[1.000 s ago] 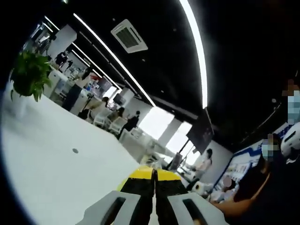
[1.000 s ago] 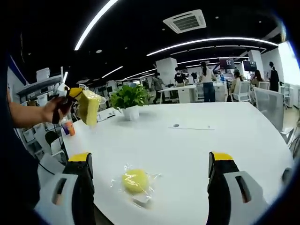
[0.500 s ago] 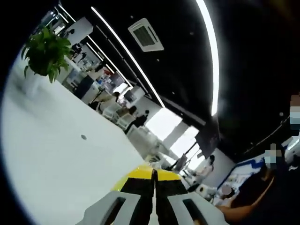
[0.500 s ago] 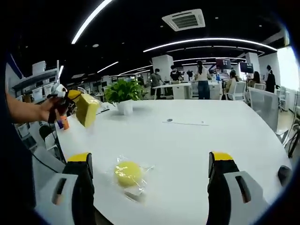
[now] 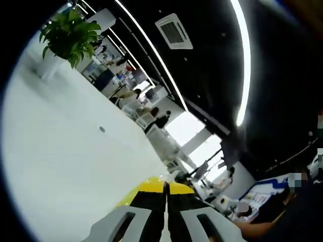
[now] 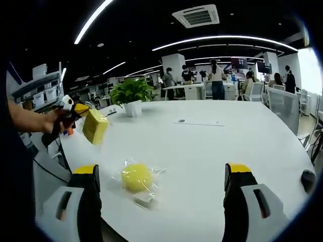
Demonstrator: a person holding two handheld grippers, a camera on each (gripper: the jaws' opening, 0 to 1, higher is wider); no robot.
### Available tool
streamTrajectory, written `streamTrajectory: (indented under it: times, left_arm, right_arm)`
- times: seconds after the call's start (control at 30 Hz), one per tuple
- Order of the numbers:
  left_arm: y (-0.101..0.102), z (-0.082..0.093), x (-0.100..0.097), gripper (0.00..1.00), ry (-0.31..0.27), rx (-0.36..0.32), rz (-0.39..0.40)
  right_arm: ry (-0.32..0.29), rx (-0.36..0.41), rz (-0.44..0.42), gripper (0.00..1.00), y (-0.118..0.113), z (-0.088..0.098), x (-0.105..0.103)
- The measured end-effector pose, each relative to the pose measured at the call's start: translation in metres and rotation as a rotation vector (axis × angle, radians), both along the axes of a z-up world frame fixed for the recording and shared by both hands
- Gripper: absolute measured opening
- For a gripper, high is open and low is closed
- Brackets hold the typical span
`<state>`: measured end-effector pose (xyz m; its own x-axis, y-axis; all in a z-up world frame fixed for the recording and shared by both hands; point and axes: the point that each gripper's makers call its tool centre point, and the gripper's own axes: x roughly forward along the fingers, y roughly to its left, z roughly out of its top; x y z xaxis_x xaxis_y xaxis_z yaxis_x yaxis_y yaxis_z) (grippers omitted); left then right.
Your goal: Compare the silicone blocks by pressing each to a similar depth, holding the contact briefly, and releasing to observe deformation and rebound differences across the visible hardness samples.
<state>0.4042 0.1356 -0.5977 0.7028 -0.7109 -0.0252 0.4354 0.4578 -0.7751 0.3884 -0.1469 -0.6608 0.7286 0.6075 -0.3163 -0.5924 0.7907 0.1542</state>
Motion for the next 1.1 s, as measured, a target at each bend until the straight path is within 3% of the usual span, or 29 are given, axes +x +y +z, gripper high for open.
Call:
streamTrajectory:
  times: [0.23,0.3,0.7,1.0,1.07,1.1]
  left_arm:
    - [0.004,-0.028,0.003,0.00,0.073,-0.017,0.001]
    - [0.006,-0.036,0.003,0.00,0.087,-0.014,0.012]
    - [0.018,-0.056,0.009,0.00,0.178,-0.074,0.059]
    - [0.022,-0.078,0.016,0.00,0.231,-0.052,0.078]
    - [0.021,-0.081,0.016,0.00,0.224,-0.018,0.074]
    - [0.026,-0.089,0.019,0.00,0.211,0.044,0.079]
  right_arm:
    - [0.049,-0.023,-0.015,0.96,-0.005,-0.015,-0.004]
    - [0.033,-0.010,-0.004,0.96,-0.002,-0.010,-0.004]
    - [0.054,-0.011,-0.002,0.96,-0.002,-0.015,-0.011]
    - [0.057,-0.022,-0.008,0.96,-0.006,-0.017,-0.012]
    - [0.060,-0.029,-0.011,0.96,-0.008,-0.019,-0.012]
    - [0.061,-0.029,-0.012,0.96,-0.009,-0.020,-0.011]
